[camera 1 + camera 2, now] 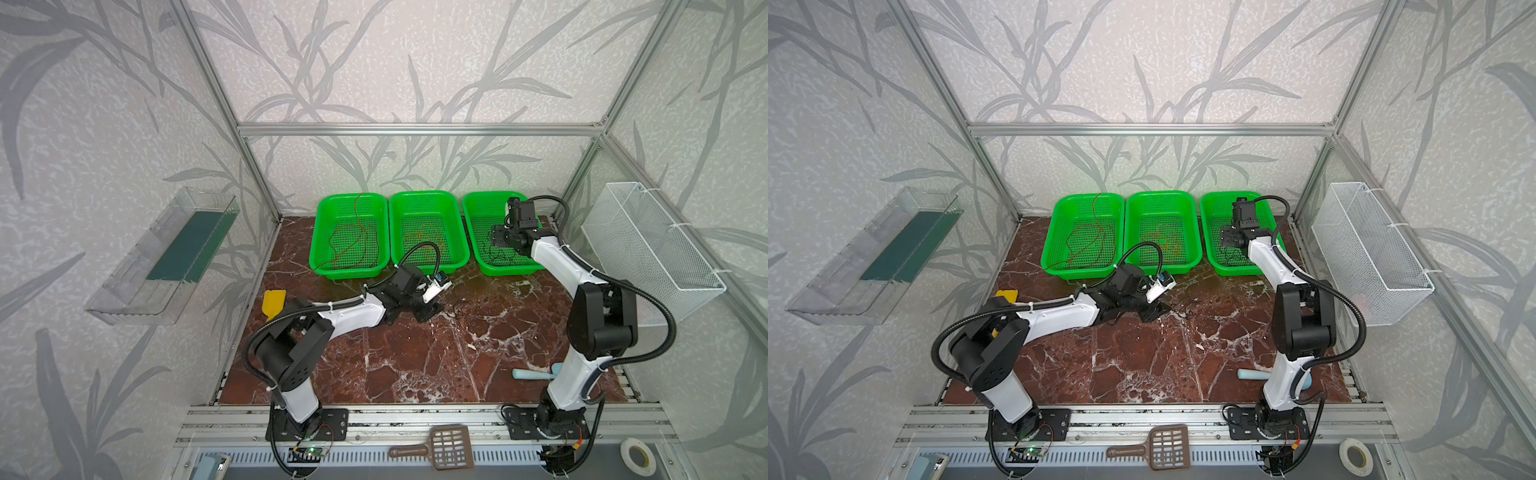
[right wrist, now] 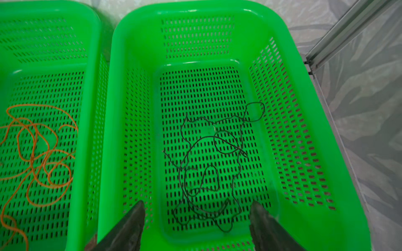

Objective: Untangle the cables

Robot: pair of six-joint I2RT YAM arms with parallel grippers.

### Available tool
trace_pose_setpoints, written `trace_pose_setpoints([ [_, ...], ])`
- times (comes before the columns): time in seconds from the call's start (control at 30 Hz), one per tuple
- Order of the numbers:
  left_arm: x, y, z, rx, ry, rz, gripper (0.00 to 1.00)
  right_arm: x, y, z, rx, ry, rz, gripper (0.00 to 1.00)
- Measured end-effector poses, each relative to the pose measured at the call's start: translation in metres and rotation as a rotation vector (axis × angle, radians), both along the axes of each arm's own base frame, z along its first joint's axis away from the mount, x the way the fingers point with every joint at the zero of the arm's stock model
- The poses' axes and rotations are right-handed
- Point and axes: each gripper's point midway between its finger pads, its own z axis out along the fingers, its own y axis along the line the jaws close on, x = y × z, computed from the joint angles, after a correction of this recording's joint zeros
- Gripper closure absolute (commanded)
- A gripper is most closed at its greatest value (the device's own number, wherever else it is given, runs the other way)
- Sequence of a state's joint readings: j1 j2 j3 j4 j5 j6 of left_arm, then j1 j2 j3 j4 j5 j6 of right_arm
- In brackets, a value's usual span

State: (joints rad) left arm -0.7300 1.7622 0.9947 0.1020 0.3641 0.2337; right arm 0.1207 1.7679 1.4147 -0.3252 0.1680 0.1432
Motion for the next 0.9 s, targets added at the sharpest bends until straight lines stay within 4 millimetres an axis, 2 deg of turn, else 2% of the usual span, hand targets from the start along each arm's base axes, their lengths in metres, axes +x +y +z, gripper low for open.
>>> trace_pose_setpoints([
  [0.07, 0.003, -0.005, -0.012, 0.017, 0.014, 0.001, 0.49, -0.016, 0.002, 0.011, 0.010, -0.016, 0.004, 0.23],
  [0.2, 0.012, -0.015, -0.021, 0.021, 0.019, -0.002, 0.50, -0.044, 0.014, 0.032, 0.030, -0.058, 0.033, 0.23],
  [0.33, 0.024, -0.031, -0.023, 0.009, 0.006, -0.003, 0.50, -0.076, 0.035, 0.034, 0.061, -0.058, 0.086, 0.25],
  [0.43, 0.032, -0.040, -0.031, 0.016, -0.002, 0.007, 0.54, -0.102, 0.052, 0.019, 0.095, -0.009, 0.132, 0.29],
  [0.6, 0.042, -0.044, -0.048, 0.049, 0.000, 0.043, 0.63, -0.144, 0.077, -0.024, 0.153, 0.124, 0.181, 0.36],
  [0.7, 0.046, -0.043, -0.056, 0.064, 0.001, 0.063, 0.72, -0.171, 0.085, -0.061, 0.209, 0.225, 0.176, 0.39],
  [0.77, 0.047, -0.042, -0.060, 0.068, 0.006, 0.078, 0.83, -0.188, 0.087, -0.083, 0.226, 0.293, 0.162, 0.39],
  [0.83, 0.049, -0.042, -0.059, 0.063, 0.004, 0.087, 0.92, -0.199, 0.088, -0.096, 0.247, 0.335, 0.151, 0.38],
  [0.9, 0.052, -0.044, -0.055, 0.043, -0.011, 0.098, 0.98, -0.201, 0.098, -0.104, 0.284, 0.336, 0.160, 0.37],
])
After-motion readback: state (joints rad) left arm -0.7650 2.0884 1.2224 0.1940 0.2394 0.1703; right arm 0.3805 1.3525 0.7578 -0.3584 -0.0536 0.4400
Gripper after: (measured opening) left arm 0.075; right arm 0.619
